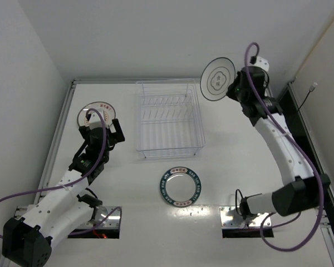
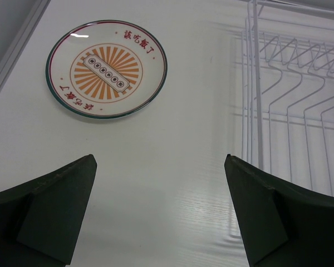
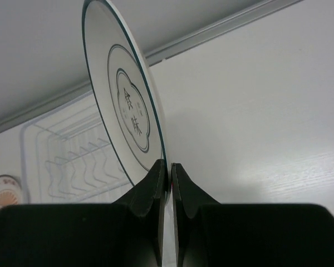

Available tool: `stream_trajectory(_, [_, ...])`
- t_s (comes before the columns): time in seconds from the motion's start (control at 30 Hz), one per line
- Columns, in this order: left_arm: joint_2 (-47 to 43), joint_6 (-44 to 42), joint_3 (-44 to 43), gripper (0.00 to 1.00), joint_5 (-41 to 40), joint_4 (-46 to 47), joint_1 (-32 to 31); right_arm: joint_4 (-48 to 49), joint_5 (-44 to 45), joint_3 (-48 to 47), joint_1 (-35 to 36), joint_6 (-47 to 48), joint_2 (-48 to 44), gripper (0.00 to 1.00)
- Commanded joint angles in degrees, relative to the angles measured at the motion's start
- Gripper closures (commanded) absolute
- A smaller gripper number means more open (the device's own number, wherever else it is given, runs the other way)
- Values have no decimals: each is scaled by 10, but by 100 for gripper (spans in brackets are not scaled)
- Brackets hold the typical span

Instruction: Load the plates into the dish rack

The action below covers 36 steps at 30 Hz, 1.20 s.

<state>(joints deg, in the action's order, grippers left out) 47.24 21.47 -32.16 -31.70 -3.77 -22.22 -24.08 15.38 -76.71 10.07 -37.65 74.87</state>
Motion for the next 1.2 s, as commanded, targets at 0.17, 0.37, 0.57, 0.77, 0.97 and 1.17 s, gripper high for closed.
stream_trajectory(0.17, [-7, 2, -10, 0, 5, 16, -5, -12, 164, -120, 81, 52, 156, 100])
stream_trajectory(0.37, [-7, 2, -15, 0, 5, 21, -5, 2, 186, -110, 108, 52, 208, 100])
stream_trajectory(0.57, [-7, 2, -15, 0, 10, 26, -5, 21, 200, -102, 125, 60, 247, 100])
stream_trajectory(0.77, [-12, 2, -15, 0, 10, 26, -5, 4, 248, -164, 152, 100, 319, 100])
stream_trajectory(0.97, [-12, 2, -15, 0, 16, 26, -5, -19, 288, -252, 186, 151, 384, 99])
stream_trajectory(1.17, [-12, 2, -15, 0, 16, 26, -5, -19, 253, -207, 196, 133, 355, 78])
